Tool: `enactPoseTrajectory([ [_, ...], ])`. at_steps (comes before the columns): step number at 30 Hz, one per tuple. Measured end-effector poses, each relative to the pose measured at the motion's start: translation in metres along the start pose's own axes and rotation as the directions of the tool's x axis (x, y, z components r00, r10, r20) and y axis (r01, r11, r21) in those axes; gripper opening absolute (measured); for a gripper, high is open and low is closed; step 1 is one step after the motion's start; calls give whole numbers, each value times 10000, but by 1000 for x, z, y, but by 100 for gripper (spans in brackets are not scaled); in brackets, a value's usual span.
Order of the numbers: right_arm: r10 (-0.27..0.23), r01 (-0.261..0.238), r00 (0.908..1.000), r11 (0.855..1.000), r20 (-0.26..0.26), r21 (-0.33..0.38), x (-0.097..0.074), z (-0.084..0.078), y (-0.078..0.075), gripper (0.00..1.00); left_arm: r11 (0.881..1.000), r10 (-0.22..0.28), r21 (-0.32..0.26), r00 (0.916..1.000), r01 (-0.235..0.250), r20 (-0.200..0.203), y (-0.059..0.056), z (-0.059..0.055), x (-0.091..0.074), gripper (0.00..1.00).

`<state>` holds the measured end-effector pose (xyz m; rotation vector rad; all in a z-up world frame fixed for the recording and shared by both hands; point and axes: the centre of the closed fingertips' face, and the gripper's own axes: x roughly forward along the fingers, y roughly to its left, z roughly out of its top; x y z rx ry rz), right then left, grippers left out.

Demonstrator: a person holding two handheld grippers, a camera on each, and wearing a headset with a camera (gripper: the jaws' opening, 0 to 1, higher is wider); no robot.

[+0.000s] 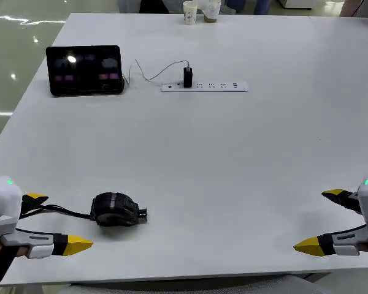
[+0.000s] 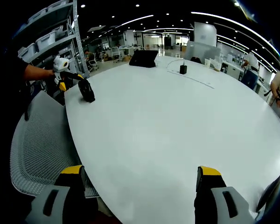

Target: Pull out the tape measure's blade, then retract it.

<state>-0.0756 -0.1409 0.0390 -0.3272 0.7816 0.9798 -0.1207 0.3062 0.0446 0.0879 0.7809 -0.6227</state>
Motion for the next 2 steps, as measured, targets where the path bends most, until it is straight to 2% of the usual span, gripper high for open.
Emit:
enactPoseTrajectory([
  [2,-16,17,10000,10000,29,-41,0,1,-1,99,10000,-5,-4,10000,5,3,0,0,0,99],
])
